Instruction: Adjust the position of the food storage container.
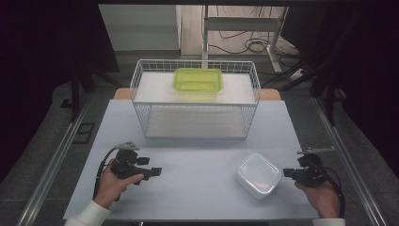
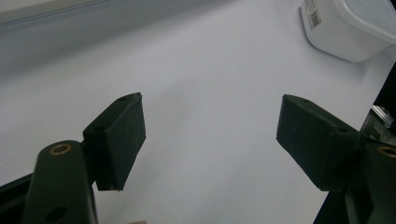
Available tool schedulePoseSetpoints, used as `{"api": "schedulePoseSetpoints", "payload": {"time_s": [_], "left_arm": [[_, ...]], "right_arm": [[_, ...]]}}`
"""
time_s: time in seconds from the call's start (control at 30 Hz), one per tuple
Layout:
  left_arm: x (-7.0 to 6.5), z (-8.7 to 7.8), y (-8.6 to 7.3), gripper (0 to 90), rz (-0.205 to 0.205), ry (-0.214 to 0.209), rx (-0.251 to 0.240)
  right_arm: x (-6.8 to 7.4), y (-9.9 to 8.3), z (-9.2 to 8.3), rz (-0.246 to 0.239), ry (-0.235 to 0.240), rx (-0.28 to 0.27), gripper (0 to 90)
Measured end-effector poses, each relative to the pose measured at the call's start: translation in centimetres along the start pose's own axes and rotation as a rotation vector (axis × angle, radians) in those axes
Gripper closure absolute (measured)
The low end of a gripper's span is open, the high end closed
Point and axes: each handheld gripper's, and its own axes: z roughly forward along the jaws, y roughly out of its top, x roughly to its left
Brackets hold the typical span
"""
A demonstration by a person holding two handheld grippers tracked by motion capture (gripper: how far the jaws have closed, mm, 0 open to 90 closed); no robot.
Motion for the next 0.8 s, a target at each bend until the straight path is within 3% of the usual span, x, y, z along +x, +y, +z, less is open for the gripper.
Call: {"api": "schedulePoseSetpoints", "payload": {"time_s": [0.3,0.8], "left_arm": [[0.0,0.2,0.0,23.1,0.0,0.001,0.006],[0.0,0.3,0.0,23.1,-0.003,0.005,0.011]], "right_arm": [[0.9,-0.1,0.2,-0.012,0.025,0.007,89.0],[5.9,1.0,2.1,-0.105,0.105,0.025,89.0]]}}
